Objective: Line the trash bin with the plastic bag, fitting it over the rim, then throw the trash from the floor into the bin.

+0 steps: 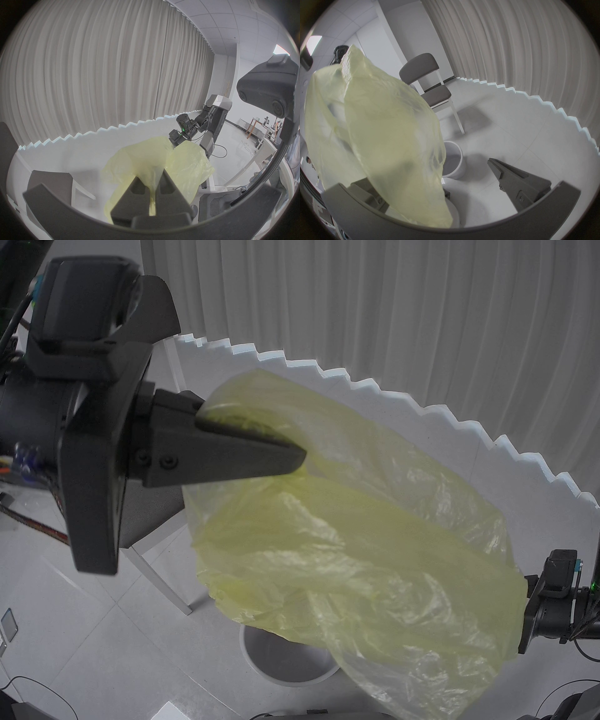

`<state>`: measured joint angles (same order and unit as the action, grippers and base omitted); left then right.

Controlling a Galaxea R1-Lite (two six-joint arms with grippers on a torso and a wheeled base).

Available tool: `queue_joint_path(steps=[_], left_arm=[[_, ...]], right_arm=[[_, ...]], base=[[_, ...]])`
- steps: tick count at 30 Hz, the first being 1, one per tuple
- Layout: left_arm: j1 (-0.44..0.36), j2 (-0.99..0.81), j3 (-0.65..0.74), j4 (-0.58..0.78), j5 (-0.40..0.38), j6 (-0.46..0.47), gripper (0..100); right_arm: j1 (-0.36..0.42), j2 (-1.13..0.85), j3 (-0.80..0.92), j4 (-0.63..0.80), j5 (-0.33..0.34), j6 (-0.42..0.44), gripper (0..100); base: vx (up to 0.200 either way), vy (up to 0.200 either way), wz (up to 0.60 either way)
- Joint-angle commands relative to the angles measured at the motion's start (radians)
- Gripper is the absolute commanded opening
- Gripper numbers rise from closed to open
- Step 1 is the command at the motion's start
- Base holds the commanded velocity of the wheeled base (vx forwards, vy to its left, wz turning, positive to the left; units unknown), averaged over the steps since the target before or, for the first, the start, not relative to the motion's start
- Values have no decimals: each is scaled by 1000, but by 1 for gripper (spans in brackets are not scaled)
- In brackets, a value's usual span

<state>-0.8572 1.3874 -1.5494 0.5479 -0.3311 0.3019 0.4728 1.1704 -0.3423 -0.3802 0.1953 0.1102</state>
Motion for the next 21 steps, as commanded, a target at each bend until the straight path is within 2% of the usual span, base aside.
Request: queue_joint_path(steps=[1, 7, 11, 12, 13, 14, 15, 16, 17, 18, 19, 20, 21], left_arm=[[0, 4, 0, 0, 4, 2, 0], [0, 4, 0, 1, 7, 2, 0], [-3, -4, 38, 0, 37, 2, 0], [-8, -5, 58, 0, 61, 3, 0], [-17, 1, 83, 0, 121, -1, 0], [-17, 1, 83, 0, 121, -1, 0], [-39, 18, 110, -5, 340, -18, 0], [-39, 18, 110, -5, 340, -18, 0], [-69, 50, 130, -43, 560, -92, 0], [-94, 64, 140, -83, 644, -172, 0], [-117, 74, 144, -129, 696, -271, 0], [-121, 78, 144, -146, 710, -331, 0], [-121, 78, 146, -148, 711, -339, 0]], right_arm=[[4, -6, 19, 0, -1, -17, 0], [1, -12, 16, 3, -2, -18, 0], [1, -11, 22, 3, -2, -18, 0], [1, -9, 25, 3, -2, -18, 0], [1, -3, 28, 1, -2, -18, 0], [1, -3, 28, 1, -2, -18, 0], [-2, 3, 26, -6, 1, -7, 0], [-2, 3, 26, -6, 1, -7, 0], [-6, 21, 19, -6, 3, 0, 0], [-6, 35, 13, -8, -1, 6, 0], [-6, 44, 5, -8, -2, 9, 0], [-6, 49, -3, -8, -4, 9, 0], [-6, 49, -4, -8, -4, 9, 0]], base=[[0, 0, 0], [0, 0, 0], [0, 0, 0], [0, 0, 0], [0, 0, 0], [0, 0, 0], [0, 0, 0], [0, 0, 0], [0, 0, 0], [0, 0, 0], [0, 0, 0], [0, 0, 0], [0, 0, 0]])
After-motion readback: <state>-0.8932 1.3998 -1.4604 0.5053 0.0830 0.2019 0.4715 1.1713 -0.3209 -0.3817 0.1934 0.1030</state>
